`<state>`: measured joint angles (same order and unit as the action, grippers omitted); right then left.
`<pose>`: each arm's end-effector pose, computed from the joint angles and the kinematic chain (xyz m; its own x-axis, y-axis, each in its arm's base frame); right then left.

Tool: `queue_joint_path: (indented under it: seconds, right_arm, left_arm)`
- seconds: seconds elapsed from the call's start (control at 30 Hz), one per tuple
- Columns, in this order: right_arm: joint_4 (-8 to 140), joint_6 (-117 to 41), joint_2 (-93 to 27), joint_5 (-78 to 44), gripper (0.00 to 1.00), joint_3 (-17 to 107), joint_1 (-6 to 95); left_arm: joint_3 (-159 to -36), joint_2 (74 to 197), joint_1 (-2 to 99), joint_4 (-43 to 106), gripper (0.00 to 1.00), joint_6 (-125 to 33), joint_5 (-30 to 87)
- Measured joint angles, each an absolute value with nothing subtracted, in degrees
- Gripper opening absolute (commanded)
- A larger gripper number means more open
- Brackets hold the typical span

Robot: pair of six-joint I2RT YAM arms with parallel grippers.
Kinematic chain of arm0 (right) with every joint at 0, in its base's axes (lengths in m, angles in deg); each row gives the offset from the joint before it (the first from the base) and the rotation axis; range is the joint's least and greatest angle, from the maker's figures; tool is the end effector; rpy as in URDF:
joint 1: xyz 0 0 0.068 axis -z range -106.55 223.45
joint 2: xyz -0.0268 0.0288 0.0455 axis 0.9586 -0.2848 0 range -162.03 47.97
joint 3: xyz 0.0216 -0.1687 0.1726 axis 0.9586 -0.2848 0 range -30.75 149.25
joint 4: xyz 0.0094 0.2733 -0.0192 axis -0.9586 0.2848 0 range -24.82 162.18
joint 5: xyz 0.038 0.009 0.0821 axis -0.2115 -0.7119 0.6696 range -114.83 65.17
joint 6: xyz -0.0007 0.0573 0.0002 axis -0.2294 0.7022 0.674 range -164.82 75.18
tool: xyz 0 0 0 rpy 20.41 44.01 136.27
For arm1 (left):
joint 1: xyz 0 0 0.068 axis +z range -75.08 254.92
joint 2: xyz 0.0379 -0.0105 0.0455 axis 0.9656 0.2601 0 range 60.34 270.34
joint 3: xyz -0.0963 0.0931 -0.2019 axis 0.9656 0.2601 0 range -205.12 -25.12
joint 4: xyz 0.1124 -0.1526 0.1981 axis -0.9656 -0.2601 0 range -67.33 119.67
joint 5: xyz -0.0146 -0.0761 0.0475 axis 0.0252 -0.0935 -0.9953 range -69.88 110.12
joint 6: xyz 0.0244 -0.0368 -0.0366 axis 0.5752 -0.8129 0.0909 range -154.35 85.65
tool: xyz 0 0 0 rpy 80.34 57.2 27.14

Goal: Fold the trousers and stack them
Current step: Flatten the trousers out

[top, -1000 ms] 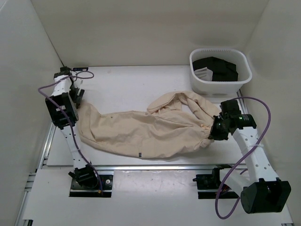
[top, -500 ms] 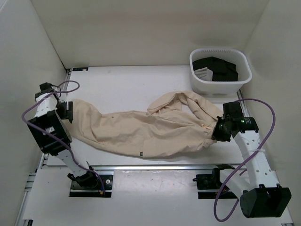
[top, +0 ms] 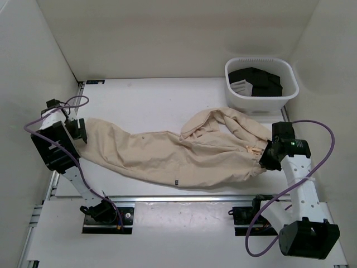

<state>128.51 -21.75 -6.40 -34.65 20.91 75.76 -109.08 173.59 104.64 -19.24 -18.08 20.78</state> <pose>0.1915 -0.0146 0.2460 -0.7974 0.4186 -0.4347 0.4580 0.8888 0.0158 0.3389 0.1930 0.1407 -0.9544 -0.2222 -0.1996 -0.2357 0.9707 0.0465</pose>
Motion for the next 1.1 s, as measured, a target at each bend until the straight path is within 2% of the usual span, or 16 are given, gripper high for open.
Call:
queue_joint_path:
  seconds: [0.23, 0.33, 0.6, 0.67, 0.77, 0.93, 1.1]
  right_arm:
    - [128.7, -22.8, -6.9, -35.9, 0.00, 21.0, 77.4]
    - [128.7, -23.1, -7.1, -36.4, 0.00, 21.0, 77.8]
    - [128.0, -23.9, -8.4, -35.7, 0.00, 21.0, 78.8]
    - [127.7, -23.9, -8.5, -35.0, 0.00, 21.0, 78.9]
    - [126.7, -23.6, -9.2, -33.2, 0.00, 21.0, 79.2]
    - [125.8, -20.5, -13.3, -27.1, 0.00, 24.0, 81.3]
    - [127.5, -18.2, -22.2, -23.4, 0.00, 40.8, 86.7]
  left_arm:
    - [-108.0, 171.1, 106.9, -19.1, 0.89, -20.5, 23.1]
    - [-107.2, 171.1, 107.3, -17.6, 0.93, -21.4, 22.9]
    - [-104.5, 171.6, 107.4, -14.8, 0.92, -21.1, 20.7]
    - [-103.2, 172.7, 107.5, -14.2, 0.63, -20.3, 20.4]
    - [-102.6, 173.3, 107.9, -14.1, 0.14, -19.2, 22.7]
    - [-101.1, 171.8, 108.1, -14.3, 0.14, -15.1, 22.4]
    - [-104.9, 171.0, 109.4, -21.2, 0.14, -9.2, 18.7]
